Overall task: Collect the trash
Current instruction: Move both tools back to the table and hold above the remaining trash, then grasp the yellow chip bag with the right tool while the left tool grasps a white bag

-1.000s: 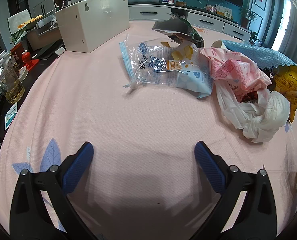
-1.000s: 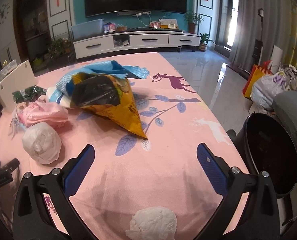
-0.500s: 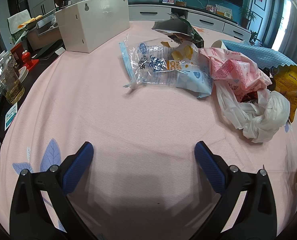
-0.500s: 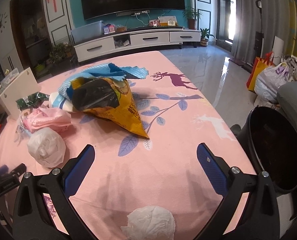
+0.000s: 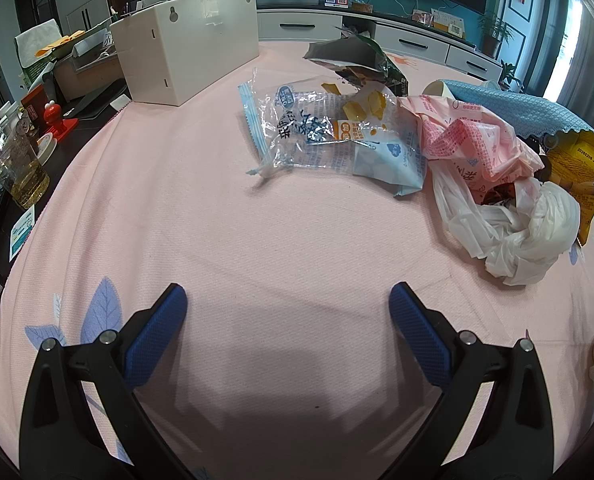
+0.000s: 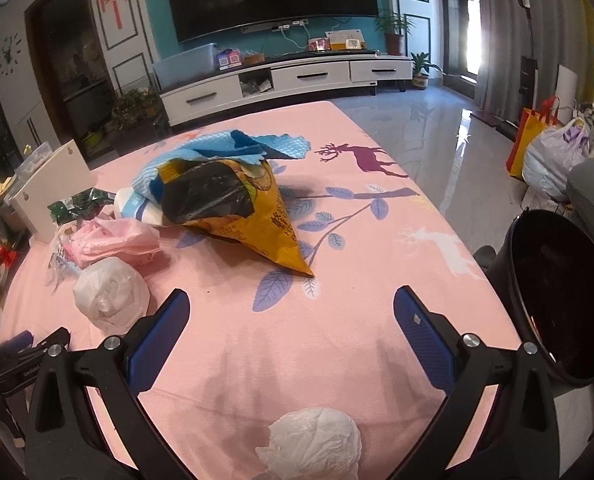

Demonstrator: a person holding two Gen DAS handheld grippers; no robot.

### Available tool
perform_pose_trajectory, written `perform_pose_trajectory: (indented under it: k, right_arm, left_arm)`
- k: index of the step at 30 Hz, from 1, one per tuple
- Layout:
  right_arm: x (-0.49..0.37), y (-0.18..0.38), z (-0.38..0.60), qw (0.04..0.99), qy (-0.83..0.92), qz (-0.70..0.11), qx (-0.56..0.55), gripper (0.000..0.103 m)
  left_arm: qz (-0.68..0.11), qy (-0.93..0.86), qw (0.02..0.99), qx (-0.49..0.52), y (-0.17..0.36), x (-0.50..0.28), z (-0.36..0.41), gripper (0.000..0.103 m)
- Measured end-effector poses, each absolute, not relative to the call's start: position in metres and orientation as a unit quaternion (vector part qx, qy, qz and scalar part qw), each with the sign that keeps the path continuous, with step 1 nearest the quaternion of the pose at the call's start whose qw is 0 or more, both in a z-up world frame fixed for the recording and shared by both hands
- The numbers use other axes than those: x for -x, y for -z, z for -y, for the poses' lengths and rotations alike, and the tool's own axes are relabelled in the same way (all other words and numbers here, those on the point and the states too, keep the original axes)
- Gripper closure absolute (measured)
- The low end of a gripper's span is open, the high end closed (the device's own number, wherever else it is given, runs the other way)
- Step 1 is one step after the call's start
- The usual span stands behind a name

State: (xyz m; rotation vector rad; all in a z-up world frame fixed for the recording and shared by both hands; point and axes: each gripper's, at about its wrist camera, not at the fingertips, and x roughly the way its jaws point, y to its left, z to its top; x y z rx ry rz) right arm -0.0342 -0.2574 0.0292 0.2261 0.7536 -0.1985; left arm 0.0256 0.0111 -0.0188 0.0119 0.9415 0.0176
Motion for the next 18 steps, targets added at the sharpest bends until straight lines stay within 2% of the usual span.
perform_pose_trajectory:
  k: [6, 9, 14, 18]
  right_arm:
    - [0.024, -0.045, 0.251, 0.921, 0.073, -0.369, -0.101, 0.003]
    - [0.012, -0.059, 0.248, 0.923, 0.06, -0.369, -0.091, 0.003]
    - [-0.022, -0.068, 0.245, 0.919, 0.037, -0.382, -0.088, 0.003]
    - [-0.049, -0.06, 0.25, 0.911, 0.045, -0.401, -0.085, 0.003]
  left_arm:
    - [-0.454, -0.011, 0.891, -0.004, 0.018, -0.026, -0.011, 0.002]
    - [-0.484, 0.004, 0.875, 0.001, 0.016, -0.032, -0.015, 0.003]
    - [-0.46, 0.047, 0.88, 0.107, -0.012, -0.028, -0.027, 0.003]
    - [-0.46, 0.126, 0.864, 0.163, -0.024, -0.037, 0.0, 0.003]
